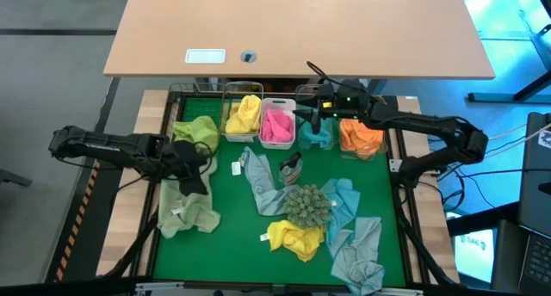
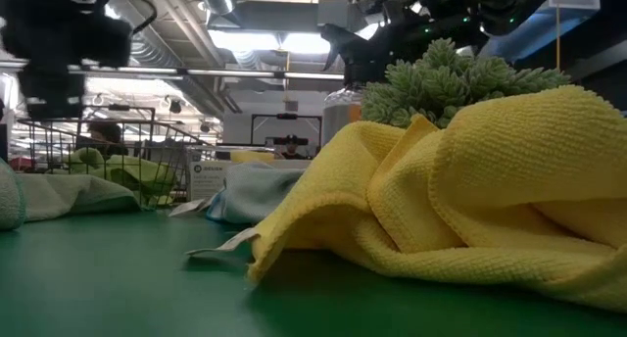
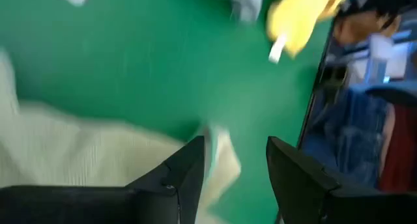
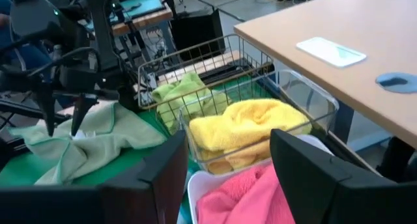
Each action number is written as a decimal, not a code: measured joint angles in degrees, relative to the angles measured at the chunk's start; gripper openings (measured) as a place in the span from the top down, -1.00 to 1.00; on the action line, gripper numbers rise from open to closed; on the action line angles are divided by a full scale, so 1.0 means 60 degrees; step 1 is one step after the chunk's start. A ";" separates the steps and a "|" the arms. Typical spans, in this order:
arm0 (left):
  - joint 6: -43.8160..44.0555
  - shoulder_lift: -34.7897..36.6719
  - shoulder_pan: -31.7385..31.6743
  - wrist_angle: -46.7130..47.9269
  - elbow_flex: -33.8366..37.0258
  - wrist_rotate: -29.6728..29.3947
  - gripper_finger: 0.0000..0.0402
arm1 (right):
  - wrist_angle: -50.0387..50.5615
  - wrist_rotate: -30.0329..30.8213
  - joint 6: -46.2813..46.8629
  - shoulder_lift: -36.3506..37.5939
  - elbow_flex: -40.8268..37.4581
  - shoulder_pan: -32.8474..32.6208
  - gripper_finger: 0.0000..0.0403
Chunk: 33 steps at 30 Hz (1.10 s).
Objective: Sort microfiber towel by color & place in baskets
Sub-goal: Put the light green microfiber towel into the gold wire basket
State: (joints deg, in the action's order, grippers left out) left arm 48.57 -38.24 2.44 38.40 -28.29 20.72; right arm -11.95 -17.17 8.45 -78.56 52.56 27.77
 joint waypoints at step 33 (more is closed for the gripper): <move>0.0643 -0.3445 0.3110 0.0568 0.0007 -0.2419 0.22 | 0.3511 -0.0249 0.0043 0.3057 0.0000 -0.1262 -0.07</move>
State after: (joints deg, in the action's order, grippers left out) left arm 52.42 -58.91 21.10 41.80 -28.25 6.20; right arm 9.12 -18.66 8.71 -60.22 52.56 20.19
